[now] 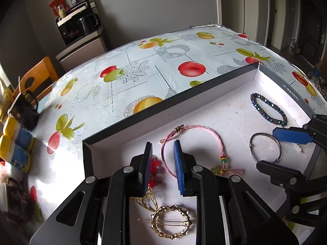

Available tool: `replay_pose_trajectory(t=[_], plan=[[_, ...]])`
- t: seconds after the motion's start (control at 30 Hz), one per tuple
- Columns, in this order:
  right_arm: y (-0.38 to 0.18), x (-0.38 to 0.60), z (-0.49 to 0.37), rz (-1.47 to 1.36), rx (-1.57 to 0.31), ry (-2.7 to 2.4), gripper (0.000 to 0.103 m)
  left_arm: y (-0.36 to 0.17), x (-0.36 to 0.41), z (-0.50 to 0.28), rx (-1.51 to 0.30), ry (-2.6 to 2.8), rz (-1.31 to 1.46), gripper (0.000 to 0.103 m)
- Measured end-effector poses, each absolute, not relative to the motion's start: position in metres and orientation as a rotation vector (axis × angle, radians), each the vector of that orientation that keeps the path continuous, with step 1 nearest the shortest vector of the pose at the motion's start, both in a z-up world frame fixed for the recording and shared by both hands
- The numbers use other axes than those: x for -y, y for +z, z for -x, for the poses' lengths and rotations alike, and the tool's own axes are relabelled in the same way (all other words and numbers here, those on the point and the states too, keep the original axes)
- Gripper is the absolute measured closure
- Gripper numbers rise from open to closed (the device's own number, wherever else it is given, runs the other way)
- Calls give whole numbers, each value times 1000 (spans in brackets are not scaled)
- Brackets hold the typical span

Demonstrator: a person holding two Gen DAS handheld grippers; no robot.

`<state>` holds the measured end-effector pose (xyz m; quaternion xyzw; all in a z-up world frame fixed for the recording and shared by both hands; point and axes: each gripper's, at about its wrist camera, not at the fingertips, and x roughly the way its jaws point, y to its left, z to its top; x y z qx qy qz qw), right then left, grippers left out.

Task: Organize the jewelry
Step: 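Open both tools to drop the pink and black cord bracelets into the box, then withdraw both tools from the box toward the bracelets left on the table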

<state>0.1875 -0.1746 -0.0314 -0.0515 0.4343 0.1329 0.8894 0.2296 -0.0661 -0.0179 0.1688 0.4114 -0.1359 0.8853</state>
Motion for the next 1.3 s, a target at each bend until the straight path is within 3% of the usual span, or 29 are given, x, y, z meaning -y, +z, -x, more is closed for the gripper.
replay_pose_trajectory(t=[0.2, 0.3, 0.37, 0.43, 0.5, 0.57, 0.67, 0.9, 1.3], plan=[[-29, 174, -185, 107, -885, 288, 54, -16, 65, -229, -845, -284, -348, 71], [-26, 174, -182, 103, -869, 291, 42, -15, 64, -228, -836, -286, -342, 69], [-23, 176, -181, 99, -852, 291, 41, -12, 62, -226, -817, -281, -335, 65], [-19, 178, -179, 101, -832, 284, 35, -8, 61, -223, -782, -275, -323, 55], [-15, 180, -176, 104, -800, 266, 23, -1, 58, -219, -737, -271, -302, 34], [-11, 181, -174, 110, -772, 247, 18, 4, 56, -215, -698, -281, -284, 24], [-8, 183, -174, 111, -750, 225, 6, 7, 55, -212, -676, -282, -277, 22], [-7, 184, -175, 161, -726, 168, 6, 24, 43, -205, -613, -281, -204, 10], [16, 198, -147, 46, -669, 189, 6, 61, 2, -150, -541, -205, -115, 6]])
